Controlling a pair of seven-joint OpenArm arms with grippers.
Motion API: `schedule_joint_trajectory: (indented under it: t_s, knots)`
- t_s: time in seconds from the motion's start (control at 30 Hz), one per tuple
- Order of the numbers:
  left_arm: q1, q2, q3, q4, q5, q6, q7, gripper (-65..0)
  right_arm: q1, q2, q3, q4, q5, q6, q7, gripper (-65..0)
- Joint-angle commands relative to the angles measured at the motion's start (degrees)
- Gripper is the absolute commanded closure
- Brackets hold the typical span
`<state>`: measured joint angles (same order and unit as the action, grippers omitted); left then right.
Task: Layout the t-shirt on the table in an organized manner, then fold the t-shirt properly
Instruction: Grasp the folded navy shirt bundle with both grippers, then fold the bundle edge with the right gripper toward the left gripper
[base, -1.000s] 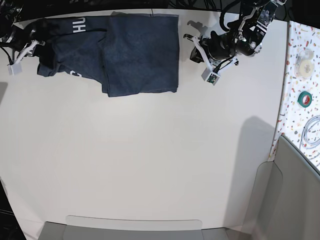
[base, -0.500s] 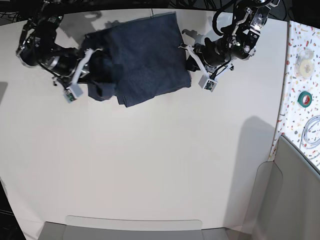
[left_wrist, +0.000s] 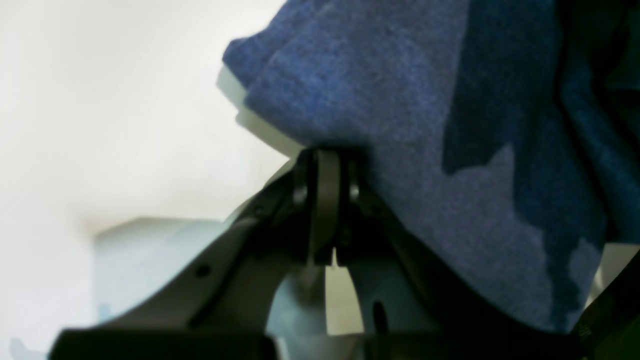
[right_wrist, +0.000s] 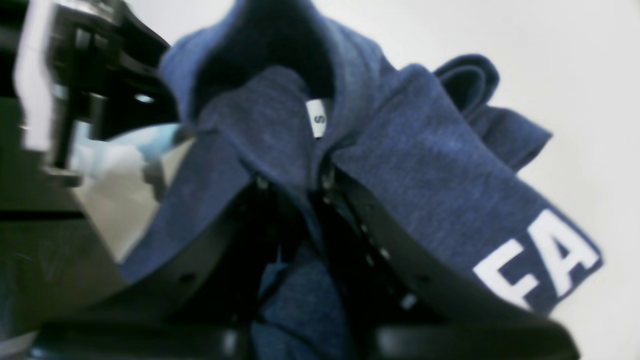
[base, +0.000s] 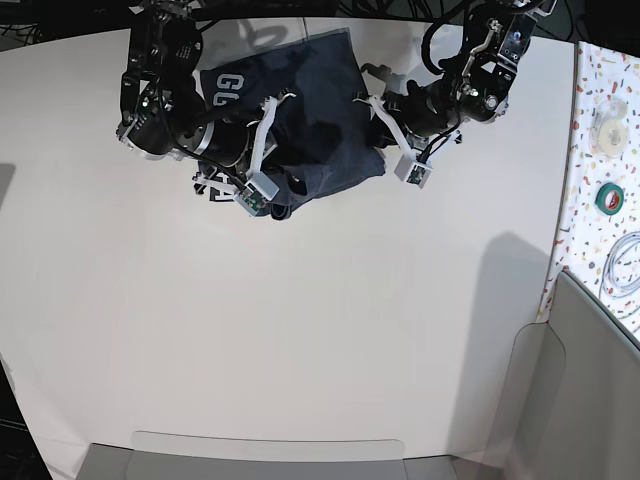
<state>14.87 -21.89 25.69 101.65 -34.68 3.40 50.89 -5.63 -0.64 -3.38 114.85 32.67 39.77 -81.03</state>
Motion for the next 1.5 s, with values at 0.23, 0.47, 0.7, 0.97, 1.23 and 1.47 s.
schedule_joint_trajectory:
  t_s: [0.23, 0.47, 0.7, 0.97, 1.23, 1.47]
  knots:
    - [1.43, 1.1, 0.64, -2.7, 3.16, 1.83, 7.17, -2.1, 2.24, -0.01, -13.28, -0.96, -16.71, 0.23, 1.03, 0.0]
    - [1.43, 1.1, 4.24, -2.79, 3.16, 1.83, 7.17, -2.1, 5.5, -0.01, -25.15, -1.13, -29.54, 0.23, 2.22, 0.0]
    - [1.35, 1.1, 3.8, -2.79, 3.16, 1.83, 7.08, -2.1, 7.96, -0.01, -34.38, -1.05, -36.05, 0.23, 2.4, -8.5]
    - [-0.24, 0.92, 3.8, -4.9, 3.16, 1.83, 7.08, -2.1, 8.92, 0.25, -36.84, 0.98, -36.75, 0.23, 2.49, -37.9]
    - [-0.32, 0.57, 3.8, -5.25, 3.16, 1.83, 7.08, -2.1, 9.98, 1.66, -31.22, 2.82, -36.75, 0.23, 2.49, -40.0]
    - [-1.38, 0.57, 3.8, -6.92, 3.16, 1.83, 7.0, -2.1, 10.16, 1.74, -17.59, 3.17, -35.96, 0.23, 2.75, -39.8]
